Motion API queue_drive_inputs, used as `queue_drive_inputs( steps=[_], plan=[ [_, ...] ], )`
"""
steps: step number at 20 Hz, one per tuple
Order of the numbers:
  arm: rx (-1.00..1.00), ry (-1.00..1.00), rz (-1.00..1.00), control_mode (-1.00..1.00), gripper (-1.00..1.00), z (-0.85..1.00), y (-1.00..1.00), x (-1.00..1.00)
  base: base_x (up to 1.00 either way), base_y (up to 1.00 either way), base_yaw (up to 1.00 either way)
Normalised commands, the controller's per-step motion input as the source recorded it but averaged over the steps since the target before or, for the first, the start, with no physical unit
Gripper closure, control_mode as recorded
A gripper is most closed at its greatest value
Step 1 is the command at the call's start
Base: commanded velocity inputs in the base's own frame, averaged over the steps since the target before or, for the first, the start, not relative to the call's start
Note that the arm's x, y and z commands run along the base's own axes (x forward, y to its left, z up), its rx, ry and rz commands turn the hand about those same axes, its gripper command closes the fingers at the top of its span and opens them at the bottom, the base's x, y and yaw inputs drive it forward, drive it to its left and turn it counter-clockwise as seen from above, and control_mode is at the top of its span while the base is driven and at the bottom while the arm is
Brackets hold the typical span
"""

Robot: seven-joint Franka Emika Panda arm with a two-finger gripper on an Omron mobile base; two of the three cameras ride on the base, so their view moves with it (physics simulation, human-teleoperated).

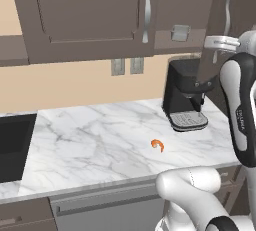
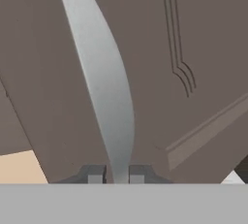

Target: Retrieve the tupperware from the cabinet, then place the raw meat into the tupperware to avoid contamination.

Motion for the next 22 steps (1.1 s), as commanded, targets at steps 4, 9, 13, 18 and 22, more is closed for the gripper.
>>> queue_drive_inputs(
  steps=[4, 9, 13, 18, 22],
  plan=[
    [0.00, 0.00, -0.01, -1.00, 1.00, 0.00, -0.31, -0.28, 0.00, 0.00, 0.00],
    [0.00, 0.00, -0.01, -1.00, -1.00, 0.00, -0.13, -0.13, 0.00, 0.00, 0.00],
    [0.00, 0.00, 0.00, -1.00, -1.00, 0.00, -0.01, 0.00, 0.00, 0.00, 0.00],
    [0.00, 0.00, 0.00, -1.00, -1.00, 0.00, 0.00, -0.03, 0.00, 0.00, 0.00],
    [0.00, 0.00, -0.02, -1.00, -1.00, 0.00, 0.00, -0.38, 0.00, 0.00, 0.00]
  ],
)
